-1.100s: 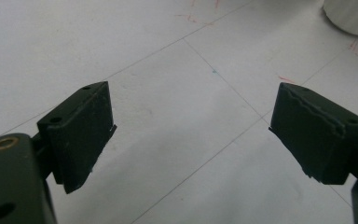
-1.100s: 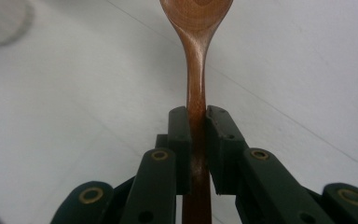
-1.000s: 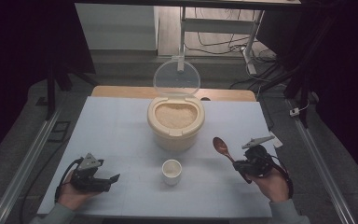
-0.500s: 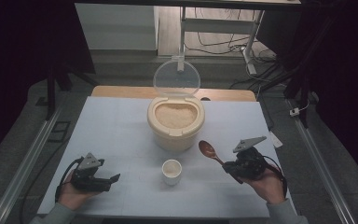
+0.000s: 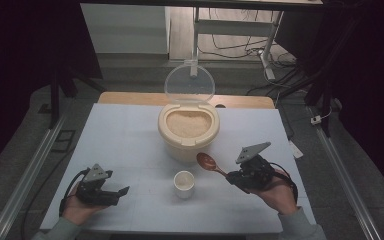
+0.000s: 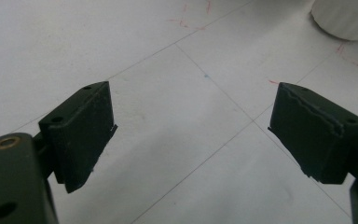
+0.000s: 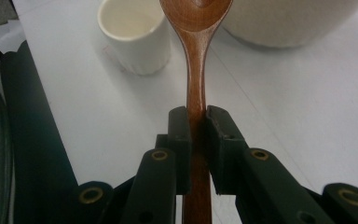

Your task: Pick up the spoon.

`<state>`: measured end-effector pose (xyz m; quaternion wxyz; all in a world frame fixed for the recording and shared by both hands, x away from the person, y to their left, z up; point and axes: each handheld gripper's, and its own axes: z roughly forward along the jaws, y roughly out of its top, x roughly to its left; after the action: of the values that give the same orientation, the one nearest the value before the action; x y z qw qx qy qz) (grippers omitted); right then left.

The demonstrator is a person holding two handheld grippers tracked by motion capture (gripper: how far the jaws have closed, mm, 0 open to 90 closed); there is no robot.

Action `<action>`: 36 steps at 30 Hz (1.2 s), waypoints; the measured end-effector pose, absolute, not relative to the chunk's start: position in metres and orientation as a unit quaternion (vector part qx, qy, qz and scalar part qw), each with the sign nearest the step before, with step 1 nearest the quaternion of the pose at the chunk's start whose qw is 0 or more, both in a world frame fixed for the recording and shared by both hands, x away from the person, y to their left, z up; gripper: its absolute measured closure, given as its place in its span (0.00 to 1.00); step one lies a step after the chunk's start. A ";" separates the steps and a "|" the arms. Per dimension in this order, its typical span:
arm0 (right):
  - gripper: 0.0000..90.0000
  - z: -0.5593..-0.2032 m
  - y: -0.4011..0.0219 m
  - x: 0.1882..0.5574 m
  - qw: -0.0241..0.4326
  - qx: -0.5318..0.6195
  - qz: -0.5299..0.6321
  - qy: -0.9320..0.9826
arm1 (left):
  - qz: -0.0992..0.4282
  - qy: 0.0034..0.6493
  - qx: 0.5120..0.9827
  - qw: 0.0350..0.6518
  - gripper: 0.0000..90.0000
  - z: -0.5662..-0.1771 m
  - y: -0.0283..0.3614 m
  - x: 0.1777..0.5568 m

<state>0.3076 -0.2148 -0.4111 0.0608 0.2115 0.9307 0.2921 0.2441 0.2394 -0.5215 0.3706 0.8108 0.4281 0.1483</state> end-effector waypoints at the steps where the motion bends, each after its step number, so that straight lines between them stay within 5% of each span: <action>1: 0.89 -0.410 -0.212 0.308 0.058 0.208 0.291 0.932 | 0.148 0.428 0.811 0.371 0.15 -0.521 0.240 0.244; 36: 0.89 -0.417 -0.127 0.319 0.049 0.081 0.262 0.960 | 0.142 0.425 0.811 0.377 0.16 -0.520 0.240 0.244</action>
<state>0.3194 -0.1265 -0.4174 0.0488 0.0808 0.9605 0.2618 0.2442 0.2402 -0.5198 0.3765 0.8109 0.4247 0.1424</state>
